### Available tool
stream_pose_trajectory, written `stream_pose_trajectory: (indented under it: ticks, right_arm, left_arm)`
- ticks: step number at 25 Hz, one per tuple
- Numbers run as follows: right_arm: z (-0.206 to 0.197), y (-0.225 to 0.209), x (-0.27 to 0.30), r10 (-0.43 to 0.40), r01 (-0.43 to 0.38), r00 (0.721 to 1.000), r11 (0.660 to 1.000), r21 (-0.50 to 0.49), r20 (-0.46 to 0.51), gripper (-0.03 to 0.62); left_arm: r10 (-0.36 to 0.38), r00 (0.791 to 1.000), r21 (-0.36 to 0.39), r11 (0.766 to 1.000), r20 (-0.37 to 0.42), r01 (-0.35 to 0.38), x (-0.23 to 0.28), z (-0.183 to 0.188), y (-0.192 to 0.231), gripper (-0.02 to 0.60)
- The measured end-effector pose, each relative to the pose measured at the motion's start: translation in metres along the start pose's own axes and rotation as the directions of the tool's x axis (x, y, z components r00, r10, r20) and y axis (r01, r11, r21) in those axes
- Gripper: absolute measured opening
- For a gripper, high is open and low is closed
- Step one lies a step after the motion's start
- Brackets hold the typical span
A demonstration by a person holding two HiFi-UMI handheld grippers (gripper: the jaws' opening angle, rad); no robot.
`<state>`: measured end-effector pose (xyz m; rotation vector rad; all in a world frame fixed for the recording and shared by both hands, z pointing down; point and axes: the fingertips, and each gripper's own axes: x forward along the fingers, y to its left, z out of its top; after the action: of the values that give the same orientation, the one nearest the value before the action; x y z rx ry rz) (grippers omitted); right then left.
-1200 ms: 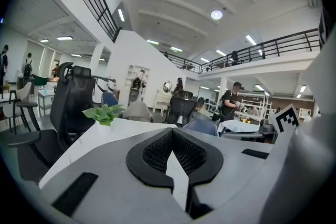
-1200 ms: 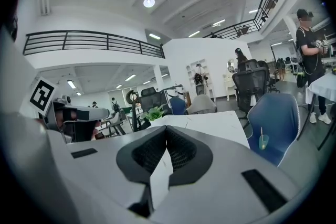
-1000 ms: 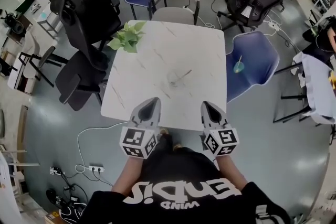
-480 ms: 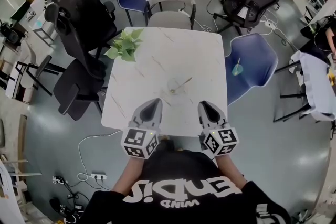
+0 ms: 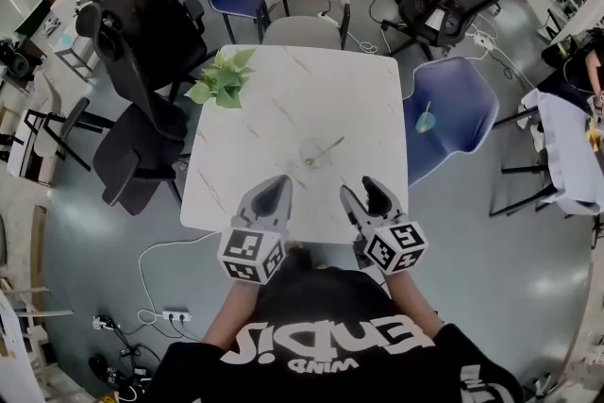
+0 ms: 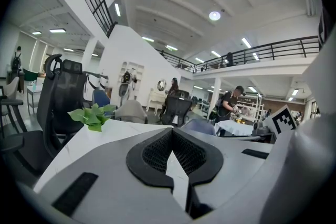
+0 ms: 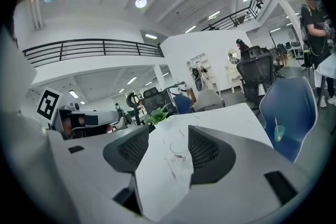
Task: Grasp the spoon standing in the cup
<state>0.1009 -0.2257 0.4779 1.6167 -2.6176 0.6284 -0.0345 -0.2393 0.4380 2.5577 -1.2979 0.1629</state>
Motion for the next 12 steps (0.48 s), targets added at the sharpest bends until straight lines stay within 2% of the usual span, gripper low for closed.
stream_pose_trajectory:
  ticks: [12]
  right_arm:
    - [-0.018,-0.017,0.042,-0.018,0.018,0.998,1.000,0.006,-0.065,0.204]
  left_arm:
    - [0.007,1.000,-0.001,1.000,-0.012,-0.007,0.004,0.001,0.009,0.012]
